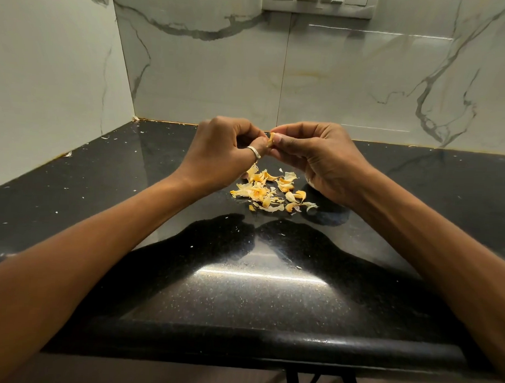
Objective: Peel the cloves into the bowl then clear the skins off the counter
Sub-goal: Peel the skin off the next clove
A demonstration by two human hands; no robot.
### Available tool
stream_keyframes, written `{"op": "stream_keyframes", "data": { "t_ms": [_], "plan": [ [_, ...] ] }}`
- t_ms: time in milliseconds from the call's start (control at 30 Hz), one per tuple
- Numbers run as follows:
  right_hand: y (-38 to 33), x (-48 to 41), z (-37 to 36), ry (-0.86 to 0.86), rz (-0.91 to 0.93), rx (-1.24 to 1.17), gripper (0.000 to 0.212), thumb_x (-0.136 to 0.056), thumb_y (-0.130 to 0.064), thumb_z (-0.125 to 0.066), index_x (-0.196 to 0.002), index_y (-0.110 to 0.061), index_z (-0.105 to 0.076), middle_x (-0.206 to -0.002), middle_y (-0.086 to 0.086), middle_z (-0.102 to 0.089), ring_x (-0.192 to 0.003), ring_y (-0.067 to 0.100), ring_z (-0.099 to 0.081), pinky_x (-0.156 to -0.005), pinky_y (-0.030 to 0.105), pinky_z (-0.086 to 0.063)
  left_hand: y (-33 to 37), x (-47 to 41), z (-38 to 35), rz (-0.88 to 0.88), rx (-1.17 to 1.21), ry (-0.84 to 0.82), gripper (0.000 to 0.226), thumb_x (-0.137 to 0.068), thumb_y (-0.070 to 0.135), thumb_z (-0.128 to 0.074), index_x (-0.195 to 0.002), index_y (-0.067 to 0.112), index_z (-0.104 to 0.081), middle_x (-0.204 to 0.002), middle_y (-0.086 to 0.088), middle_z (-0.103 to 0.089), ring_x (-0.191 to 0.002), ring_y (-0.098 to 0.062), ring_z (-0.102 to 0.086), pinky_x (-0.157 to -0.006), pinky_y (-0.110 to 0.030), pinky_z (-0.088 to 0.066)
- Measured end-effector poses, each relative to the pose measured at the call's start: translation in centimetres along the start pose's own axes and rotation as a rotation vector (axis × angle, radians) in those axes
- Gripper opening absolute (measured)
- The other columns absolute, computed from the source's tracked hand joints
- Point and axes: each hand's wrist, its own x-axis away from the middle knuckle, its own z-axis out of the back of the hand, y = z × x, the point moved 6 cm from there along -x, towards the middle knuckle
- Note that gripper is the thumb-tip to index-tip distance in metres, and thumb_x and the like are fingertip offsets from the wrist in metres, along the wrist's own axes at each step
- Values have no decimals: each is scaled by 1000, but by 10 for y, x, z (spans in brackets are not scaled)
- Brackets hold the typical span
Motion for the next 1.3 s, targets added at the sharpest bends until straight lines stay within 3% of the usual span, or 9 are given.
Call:
{"op": "stream_keyframes", "data": {
  "t_ms": [133,400,567,667,800,933,1300],
  "plan": [
    [-2,1,0,-9,11,6,15,-89,5,-64,-104,7,-67,-94,17,-74,-87,21,-74,-79,25,-61,10,1,4,-152,-131,35,16,-91,25,-71,-95,11,-77,-80,-1,-75,-68,-11,-69,-65,-32,-57],
    [-2,2,0,-35,39,159,19,-89,0,-67,-108,4,-69,-99,19,-74,-87,23,-72,-78,26,-60,9,-1,3,-234,-191,25,24,-90,32,-67,-91,10,-77,-77,-1,-73,-65,-11,-66,-63,-33,-58],
    [0,2,-2,-40,46,215,20,-89,0,-67,-109,4,-69,-98,16,-73,-87,20,-71,-81,27,-60,8,-1,1,-229,-236,20,23,-86,35,-66,-81,14,-74,-68,5,-67,-57,-5,-58,-57,-24,-52],
    [1,2,-4,-48,37,207,20,-89,2,-66,-109,5,-68,-98,15,-73,-88,21,-72,-82,28,-60,6,0,0,-161,-198,32,17,-85,29,-70,-79,14,-75,-64,10,-62,-53,3,-54,-53,-10,-44],
    [0,2,-3,-43,19,143,17,-90,7,-62,-104,2,-69,-97,16,-74,-91,24,-72,-82,29,-61,-7,-1,-1,71,50,2,20,-87,28,-76,-84,8,-75,-68,-4,-69,-54,-15,-67,-51,-31,-58],
    [1,0,-3,-39,10,107,18,-91,10,-59,-105,3,-68,-106,22,-73,-99,30,-73,-87,33,-61,-13,0,-4,262,272,-53,11,-91,18,-72,-83,9,-71,-81,-18,-67,-66,-20,-66,-54,-31,-60],
    [-1,0,-3,-28,-1,64,20,-92,12,-56,-104,2,-68,-103,19,-73,-95,28,-73,-84,31,-61,-17,4,-8,438,432,-92,16,-97,12,-60,-85,8,-70,-78,-5,-67,-69,-8,-62,-54,-26,-57]
  ]
}}
